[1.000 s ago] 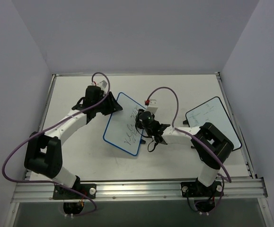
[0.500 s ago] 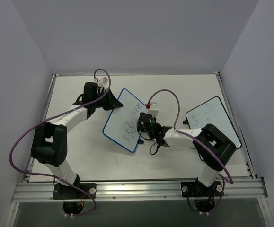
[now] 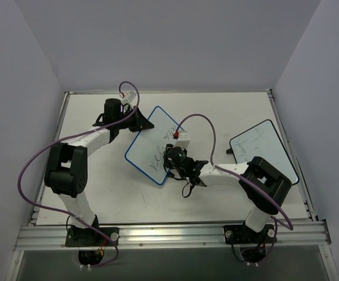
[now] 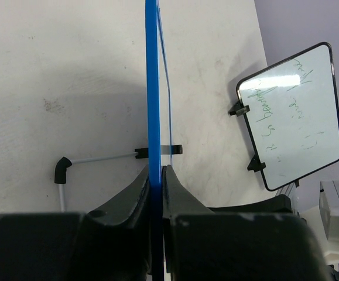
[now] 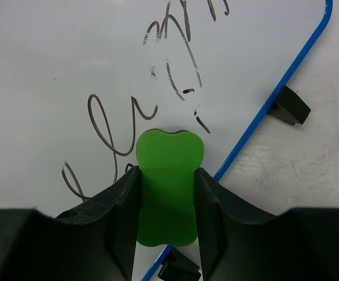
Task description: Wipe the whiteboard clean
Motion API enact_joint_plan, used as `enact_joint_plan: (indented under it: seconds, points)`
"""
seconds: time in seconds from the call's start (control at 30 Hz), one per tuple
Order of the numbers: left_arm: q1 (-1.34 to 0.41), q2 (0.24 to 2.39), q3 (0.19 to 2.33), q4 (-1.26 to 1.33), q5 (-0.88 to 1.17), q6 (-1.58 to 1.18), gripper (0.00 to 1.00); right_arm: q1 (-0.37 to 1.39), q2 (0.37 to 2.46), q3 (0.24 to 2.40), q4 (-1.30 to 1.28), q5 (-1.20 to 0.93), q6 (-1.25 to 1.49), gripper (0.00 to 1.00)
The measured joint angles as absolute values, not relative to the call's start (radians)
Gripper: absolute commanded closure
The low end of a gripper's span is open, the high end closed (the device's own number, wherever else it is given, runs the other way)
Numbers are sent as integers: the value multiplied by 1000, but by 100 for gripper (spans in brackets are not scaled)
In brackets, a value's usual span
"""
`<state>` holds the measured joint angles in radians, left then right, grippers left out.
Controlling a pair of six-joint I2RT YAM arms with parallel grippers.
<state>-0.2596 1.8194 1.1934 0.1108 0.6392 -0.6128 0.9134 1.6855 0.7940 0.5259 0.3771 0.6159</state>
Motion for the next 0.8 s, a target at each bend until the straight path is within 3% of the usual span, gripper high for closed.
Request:
enact_joint_plan:
  seconds: [0.3, 0.8]
  points:
    - [-260, 1823, 1159, 195, 643, -616, 98, 908, 1701, 842, 482, 378, 601, 100]
    - [-260, 1814, 1119, 263, 640, -626, 98, 752, 1778, 890, 510, 363, 559, 100]
